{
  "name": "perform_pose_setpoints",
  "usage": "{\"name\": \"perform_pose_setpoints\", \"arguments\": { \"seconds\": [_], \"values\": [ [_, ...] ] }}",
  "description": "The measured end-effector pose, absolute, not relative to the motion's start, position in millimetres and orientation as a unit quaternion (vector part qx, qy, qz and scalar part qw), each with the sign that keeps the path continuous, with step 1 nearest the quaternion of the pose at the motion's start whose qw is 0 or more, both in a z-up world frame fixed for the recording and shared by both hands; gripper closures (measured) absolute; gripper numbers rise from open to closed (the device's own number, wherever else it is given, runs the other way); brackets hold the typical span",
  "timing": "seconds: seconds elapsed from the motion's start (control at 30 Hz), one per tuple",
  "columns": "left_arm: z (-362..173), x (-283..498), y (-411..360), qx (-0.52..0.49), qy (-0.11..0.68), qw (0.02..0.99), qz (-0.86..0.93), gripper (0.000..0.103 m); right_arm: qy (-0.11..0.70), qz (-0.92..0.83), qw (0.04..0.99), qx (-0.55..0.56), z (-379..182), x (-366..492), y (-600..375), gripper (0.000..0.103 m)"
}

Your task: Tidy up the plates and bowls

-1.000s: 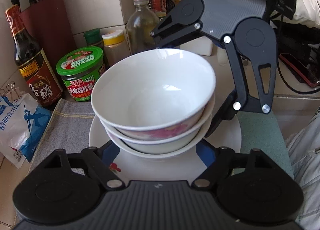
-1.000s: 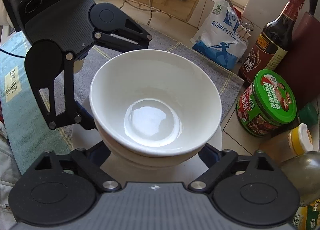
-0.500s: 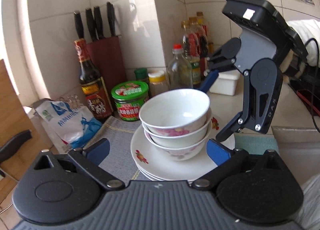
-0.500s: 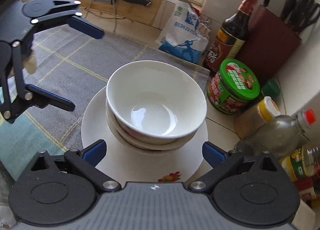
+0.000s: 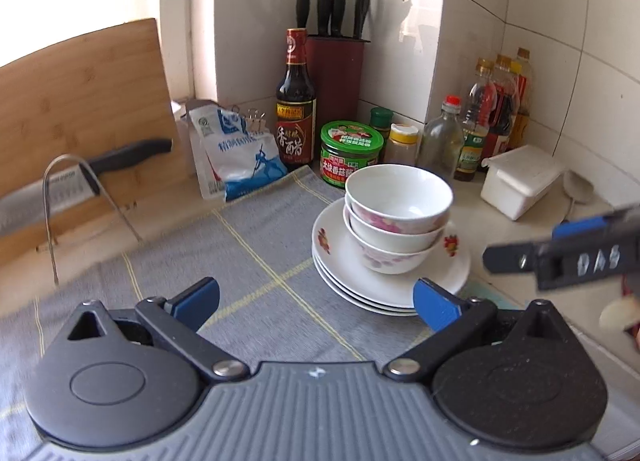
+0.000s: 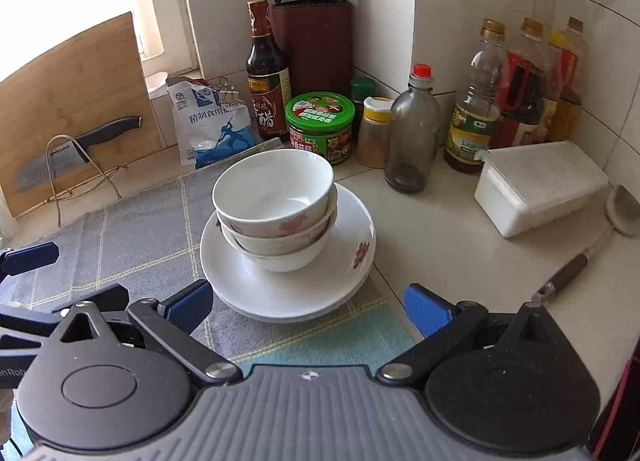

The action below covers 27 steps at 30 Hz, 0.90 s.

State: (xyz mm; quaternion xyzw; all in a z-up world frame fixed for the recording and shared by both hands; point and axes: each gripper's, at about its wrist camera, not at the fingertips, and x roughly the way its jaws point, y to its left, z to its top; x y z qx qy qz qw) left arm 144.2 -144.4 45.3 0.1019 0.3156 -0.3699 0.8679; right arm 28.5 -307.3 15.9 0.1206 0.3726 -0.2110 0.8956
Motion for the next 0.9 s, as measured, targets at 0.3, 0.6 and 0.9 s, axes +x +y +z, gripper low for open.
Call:
{"name": "perform_pose_setpoints", "arguments": {
  "seconds": [0.3, 0.6, 0.9],
  "values": [
    [67.7, 122.6, -127.9, 0.105, 0.301, 0.875, -0.365, 0.001, 0.362, -0.233, 0.896, 0.113, 22.9, 6.5, -270.9, 0.000],
    [73.8, 121.6, -121.8, 0.103, 0.298, 0.886, -0.341, 0.001, 0.340, -0.239, 0.903, 0.103, 33.4, 2.7, -262.2, 0.000],
    [76.9, 120.6, -122.3, 0.099, 0.294, 0.891, -0.333, 0.001, 0.337, -0.237, 0.906, 0.099, 36.8, 4.8, -263.0, 0.000]
  ]
}}
